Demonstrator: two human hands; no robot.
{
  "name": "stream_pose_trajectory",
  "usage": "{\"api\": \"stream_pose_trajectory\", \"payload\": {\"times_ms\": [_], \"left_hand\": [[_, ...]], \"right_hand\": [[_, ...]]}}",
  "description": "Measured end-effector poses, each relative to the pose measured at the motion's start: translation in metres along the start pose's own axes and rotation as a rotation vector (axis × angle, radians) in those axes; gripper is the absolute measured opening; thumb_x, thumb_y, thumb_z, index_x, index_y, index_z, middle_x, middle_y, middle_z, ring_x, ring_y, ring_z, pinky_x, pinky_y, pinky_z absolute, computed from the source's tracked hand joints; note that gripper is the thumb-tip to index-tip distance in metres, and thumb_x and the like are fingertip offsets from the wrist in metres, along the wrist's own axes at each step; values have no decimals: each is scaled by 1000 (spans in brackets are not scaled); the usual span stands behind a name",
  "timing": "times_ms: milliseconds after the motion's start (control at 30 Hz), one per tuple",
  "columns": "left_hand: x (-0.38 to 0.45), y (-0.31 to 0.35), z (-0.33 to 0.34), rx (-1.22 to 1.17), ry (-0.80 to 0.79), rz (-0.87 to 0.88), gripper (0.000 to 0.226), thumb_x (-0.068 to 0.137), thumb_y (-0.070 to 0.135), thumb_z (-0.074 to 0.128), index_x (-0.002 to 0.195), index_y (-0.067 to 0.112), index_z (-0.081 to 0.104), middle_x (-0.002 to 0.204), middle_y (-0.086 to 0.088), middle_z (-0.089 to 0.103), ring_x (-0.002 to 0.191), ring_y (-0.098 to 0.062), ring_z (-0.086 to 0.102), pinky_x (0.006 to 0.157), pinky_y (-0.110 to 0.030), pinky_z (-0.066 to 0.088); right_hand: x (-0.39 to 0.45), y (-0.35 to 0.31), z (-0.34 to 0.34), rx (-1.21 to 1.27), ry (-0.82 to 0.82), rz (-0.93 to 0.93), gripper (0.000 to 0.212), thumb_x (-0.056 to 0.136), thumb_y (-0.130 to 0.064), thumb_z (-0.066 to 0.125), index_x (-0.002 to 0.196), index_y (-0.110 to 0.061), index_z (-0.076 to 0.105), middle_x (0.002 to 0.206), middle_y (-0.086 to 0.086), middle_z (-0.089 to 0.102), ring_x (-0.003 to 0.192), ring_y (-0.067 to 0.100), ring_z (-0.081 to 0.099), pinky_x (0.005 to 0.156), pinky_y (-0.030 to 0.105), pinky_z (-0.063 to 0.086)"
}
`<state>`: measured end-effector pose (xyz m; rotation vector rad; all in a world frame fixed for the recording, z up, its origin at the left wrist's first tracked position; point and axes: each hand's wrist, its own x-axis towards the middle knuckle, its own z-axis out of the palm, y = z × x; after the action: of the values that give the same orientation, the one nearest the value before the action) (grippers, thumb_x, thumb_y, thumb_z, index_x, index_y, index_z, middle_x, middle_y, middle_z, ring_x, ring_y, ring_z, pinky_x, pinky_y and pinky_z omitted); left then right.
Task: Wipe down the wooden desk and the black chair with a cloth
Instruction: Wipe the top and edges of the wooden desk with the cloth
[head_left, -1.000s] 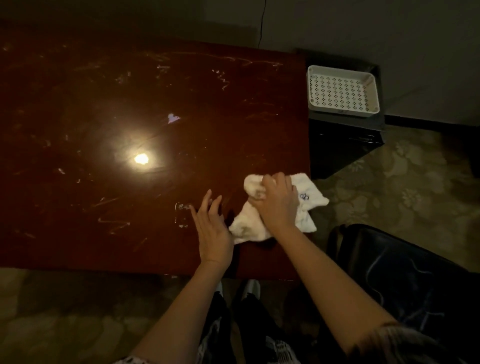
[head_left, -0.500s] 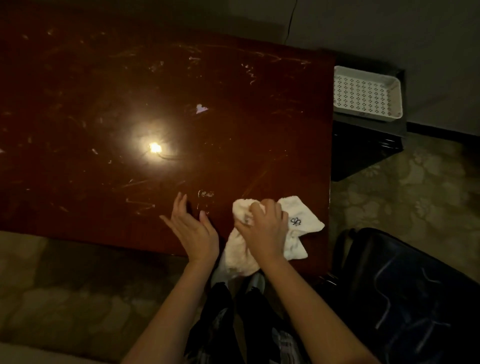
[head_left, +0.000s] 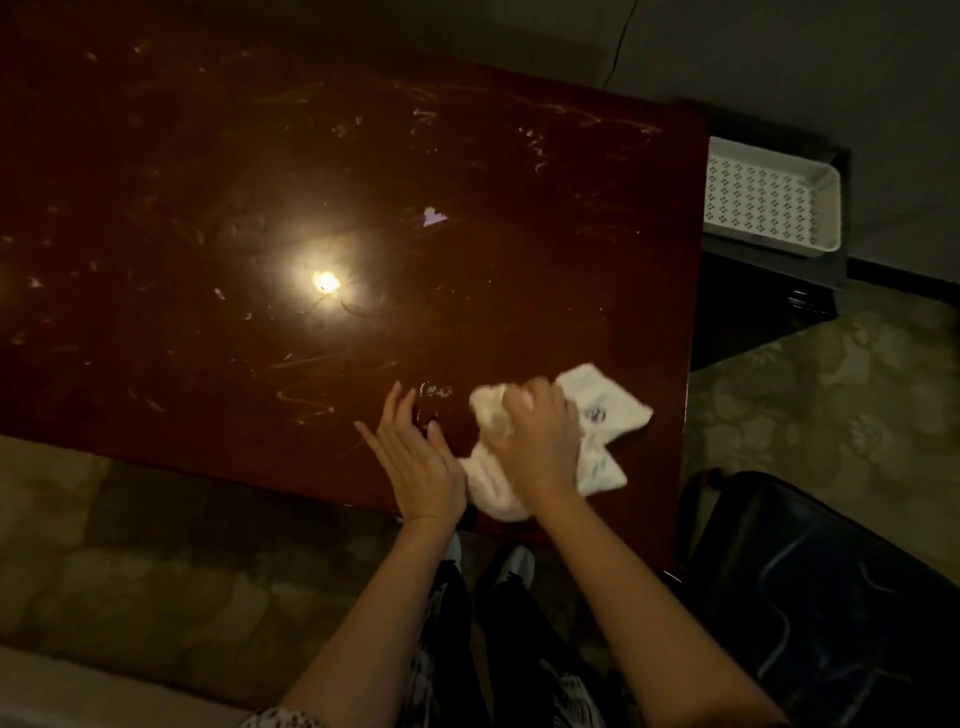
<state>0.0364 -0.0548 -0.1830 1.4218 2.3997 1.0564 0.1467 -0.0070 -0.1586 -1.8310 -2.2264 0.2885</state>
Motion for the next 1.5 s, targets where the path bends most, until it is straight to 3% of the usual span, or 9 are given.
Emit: {"api": "stream_pose_trajectory", "payload": {"times_ms": [167, 400, 600, 733, 1000, 1233, 1333, 1433, 1500], "left_hand": [[1, 2, 1, -14, -5, -11, 33, 95, 13, 35, 128, 10, 35, 135, -18, 45, 130, -22, 35, 115, -52, 3], [1, -2, 2, -148, -9, -70, 35, 93, 13, 36, 127, 6, 38, 137, -17, 42, 133, -23, 33, 118, -33, -6], [-1, 4, -6, -255, -34, -96, 44, 94, 27, 33, 130, 1, 39, 140, -15, 39, 135, -23, 30, 119, -34, -3], [1, 5, -9, -172, -63, -58, 43, 95, 31, 32, 124, 3, 48, 136, -11, 45, 131, -18, 35, 118, -41, -1], [1, 5, -10, -37, -108, 45, 33, 90, 20, 40, 119, 8, 53, 132, -10, 49, 125, -20, 39, 116, -49, -3], [13, 48, 15, -221, -207, 40, 29, 91, 2, 44, 118, 6, 51, 131, -8, 49, 130, -19, 37, 118, -27, -5], [18, 66, 33, -305, -327, 57, 30, 91, -4, 44, 119, 5, 52, 132, -8, 47, 131, -22, 36, 114, -14, 10], [24, 74, 49, -304, -397, 132, 31, 90, -7, 45, 118, 4, 55, 132, -8, 46, 120, -1, 34, 100, 0, 22], [27, 76, 56, -275, -431, 148, 31, 90, -7, 46, 116, 5, 57, 129, -7, 48, 119, -4, 39, 100, -4, 26]], "right_hand": [[-7, 15, 3, -6, -18, -245, 57, 48, -41, 88, 86, -19, 52, 84, 6, 58, 77, 21, 48, 60, 28, 38], [73, 5, 4, 52, 31, -47, 42, 59, -33, 84, 88, -13, 62, 90, 10, 58, 83, 29, 54, 65, 35, 39], [-7, 20, 2, 25, 17, -240, 52, 50, -34, 89, 83, -17, 53, 86, 7, 58, 76, 22, 51, 63, 25, 30], [-9, 33, -3, 12, -67, -333, 53, 45, -36, 91, 78, -16, 54, 85, 7, 58, 74, 22, 53, 59, 28, 38], [62, 39, -7, 74, 7, -28, 39, 62, -28, 82, 88, -11, 60, 92, 10, 56, 87, 30, 53, 67, 33, 34], [-16, 70, -17, 29, 65, 4, 43, 54, -28, 88, 80, -15, 56, 86, 6, 57, 76, 24, 52, 61, 31, 39], [-9, 83, -20, 11, 53, -48, 47, 48, -30, 90, 78, -14, 57, 84, 7, 58, 73, 25, 54, 60, 29, 38], [29, 98, -22, 14, 77, 58, 43, 53, -30, 88, 80, -13, 60, 85, 7, 57, 76, 26, 54, 61, 29, 36], [56, 108, -23, 18, 127, 137, 39, 57, -30, 85, 80, -13, 59, 86, 7, 56, 79, 27, 54, 63, 30, 34]]}}
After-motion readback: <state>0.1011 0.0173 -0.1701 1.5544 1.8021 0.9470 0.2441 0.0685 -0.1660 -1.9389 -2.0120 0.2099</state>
